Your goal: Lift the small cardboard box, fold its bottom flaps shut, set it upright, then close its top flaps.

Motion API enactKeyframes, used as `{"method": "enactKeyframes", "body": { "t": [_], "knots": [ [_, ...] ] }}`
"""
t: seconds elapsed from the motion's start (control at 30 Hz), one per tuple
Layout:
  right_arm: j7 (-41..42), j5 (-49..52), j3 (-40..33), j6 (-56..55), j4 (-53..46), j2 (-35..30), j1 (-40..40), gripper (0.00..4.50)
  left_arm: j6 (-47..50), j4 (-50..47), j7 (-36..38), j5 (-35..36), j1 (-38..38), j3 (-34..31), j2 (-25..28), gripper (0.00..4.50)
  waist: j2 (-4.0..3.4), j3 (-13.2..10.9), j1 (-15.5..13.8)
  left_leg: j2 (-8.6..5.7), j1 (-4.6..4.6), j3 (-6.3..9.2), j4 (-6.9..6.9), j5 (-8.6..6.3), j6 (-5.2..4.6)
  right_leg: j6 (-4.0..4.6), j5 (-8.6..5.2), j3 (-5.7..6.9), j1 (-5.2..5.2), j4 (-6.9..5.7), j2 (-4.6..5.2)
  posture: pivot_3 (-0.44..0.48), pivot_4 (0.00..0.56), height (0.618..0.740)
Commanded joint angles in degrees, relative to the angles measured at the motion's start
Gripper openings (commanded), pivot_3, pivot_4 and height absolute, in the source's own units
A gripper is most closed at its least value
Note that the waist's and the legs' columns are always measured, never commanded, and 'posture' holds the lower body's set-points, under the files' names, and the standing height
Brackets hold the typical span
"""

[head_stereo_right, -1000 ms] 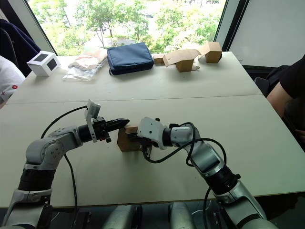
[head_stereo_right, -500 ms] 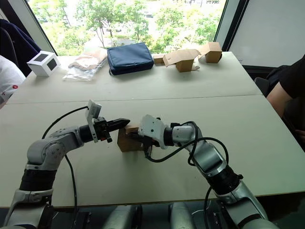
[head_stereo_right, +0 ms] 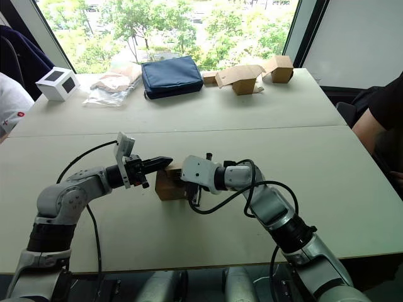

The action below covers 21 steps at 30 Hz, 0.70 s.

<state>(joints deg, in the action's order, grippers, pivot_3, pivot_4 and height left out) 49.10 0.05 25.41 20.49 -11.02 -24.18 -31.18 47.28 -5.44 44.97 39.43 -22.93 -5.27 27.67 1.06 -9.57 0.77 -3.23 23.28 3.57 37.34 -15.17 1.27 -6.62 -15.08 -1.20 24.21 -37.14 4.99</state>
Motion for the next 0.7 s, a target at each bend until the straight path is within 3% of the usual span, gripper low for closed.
{"method": "enactKeyframes", "body": {
  "t": [0.03, 0.5, 0.7],
  "knots": [
    [-0.58, -0.10, -0.92, 0.09, -0.28, 0.76, -0.73, 0.00, -0.75, -2.64, 1.34, -0.50, 0.83, 1.02, 1.43, 0.11, 0.00, 0.00, 0.01, 0.00, 0.00, 0.00, 0.00, 0.00, 0.00, 0.00, 0.00, 0.00, 0.00, 0.00, 0.00, 0.000, 0.150, 0.740],
    [2.21, 3.69, -3.39, 3.92, -4.27, -1.10, 0.82, 0.00, -6.07, -2.74, 5.28, -6.82, 1.24, 6.67, 5.36, 0.11, -0.01, 0.00, -0.06, 0.00, 0.00, 0.00, -0.01, 0.00, 0.00, 0.00, 0.00, 0.00, -0.02, 0.01, 0.00, 0.000, 0.150, 0.740],
    [0.99, 9.76, -8.95, 8.21, -6.74, 0.07, 2.06, 0.00, -4.18, -3.45, 4.90, -2.48, 0.28, 2.04, 4.83, 0.11, 0.00, 0.00, -0.05, 0.00, 0.00, 0.00, 0.00, -0.05, -0.09, 0.00, 0.00, 0.00, -0.03, 0.01, 0.01, 0.000, 0.150, 0.740]
  ]
}}
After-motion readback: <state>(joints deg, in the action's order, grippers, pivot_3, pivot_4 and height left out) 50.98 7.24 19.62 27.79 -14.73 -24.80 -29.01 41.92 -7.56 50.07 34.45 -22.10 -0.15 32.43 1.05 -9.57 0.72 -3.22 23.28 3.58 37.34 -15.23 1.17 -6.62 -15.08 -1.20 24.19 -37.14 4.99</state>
